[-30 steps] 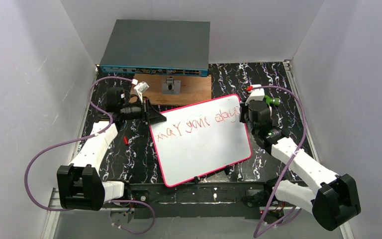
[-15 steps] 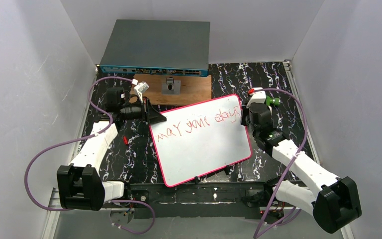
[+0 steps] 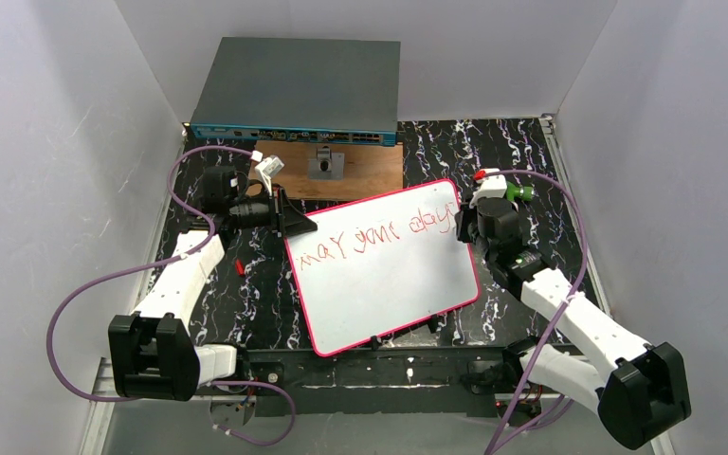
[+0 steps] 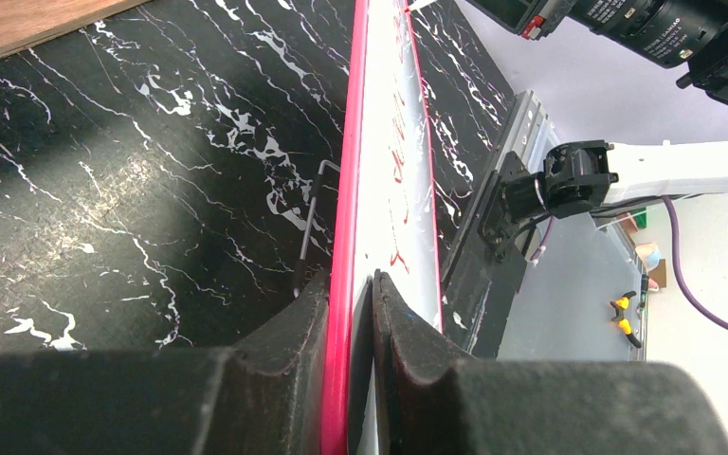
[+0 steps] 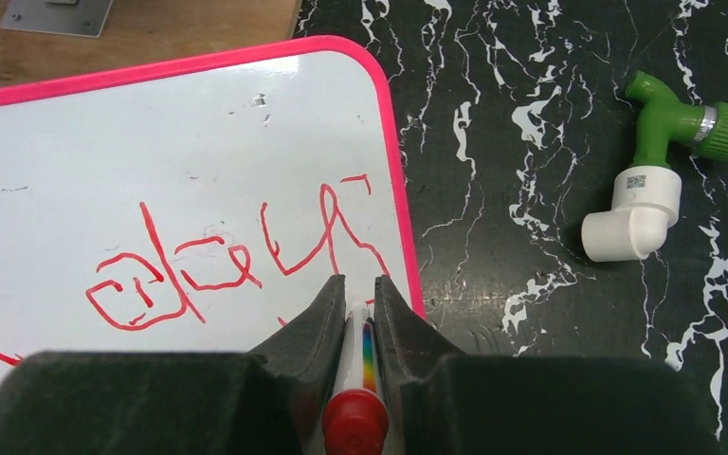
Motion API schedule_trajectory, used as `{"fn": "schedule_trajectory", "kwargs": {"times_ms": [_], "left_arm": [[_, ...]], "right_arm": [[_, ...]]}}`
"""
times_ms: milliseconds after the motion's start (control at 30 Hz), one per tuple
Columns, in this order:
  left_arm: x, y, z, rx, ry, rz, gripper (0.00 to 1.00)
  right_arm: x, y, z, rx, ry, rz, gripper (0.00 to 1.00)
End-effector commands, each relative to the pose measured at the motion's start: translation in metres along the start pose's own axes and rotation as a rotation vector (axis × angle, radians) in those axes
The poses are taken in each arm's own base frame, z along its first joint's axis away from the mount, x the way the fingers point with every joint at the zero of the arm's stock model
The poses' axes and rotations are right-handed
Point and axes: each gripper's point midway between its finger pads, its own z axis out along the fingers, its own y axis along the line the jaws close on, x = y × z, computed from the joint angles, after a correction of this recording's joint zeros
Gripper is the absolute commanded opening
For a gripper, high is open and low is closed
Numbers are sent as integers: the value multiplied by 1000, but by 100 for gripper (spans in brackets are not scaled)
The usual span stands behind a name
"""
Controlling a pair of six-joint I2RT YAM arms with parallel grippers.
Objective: Write a sentence on the whiteboard
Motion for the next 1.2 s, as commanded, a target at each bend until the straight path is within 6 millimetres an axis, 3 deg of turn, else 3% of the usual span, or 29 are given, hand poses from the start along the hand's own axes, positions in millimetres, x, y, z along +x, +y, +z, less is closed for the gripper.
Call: {"fn": "schedule_trajectory", "kwargs": {"times_ms": [0, 300, 533, 633, 867, 1167], "left_arm": [[0, 31, -2, -161, -3, 152, 0], [1, 33, -2, -165, -1, 149, 0], [2, 32, -2, -161, -3, 147, 0], [2, 32, -1, -159, -6, 145, 0], [5, 30, 0, -144, -20, 126, 0], [7, 26, 5, -140, -27, 124, 0]], "right_arm": [[6, 10, -2, -58, 13, 27, 1], [-25, 8, -22, -57, -53, 20, 1], [-60, 3, -61, -63, -108, 18, 1], [-64, 7, -75, -100, -102, 33, 1], [-59, 43, -96, -266, -94, 213, 1], [-41, 104, -118, -344, -136, 125, 1]]}}
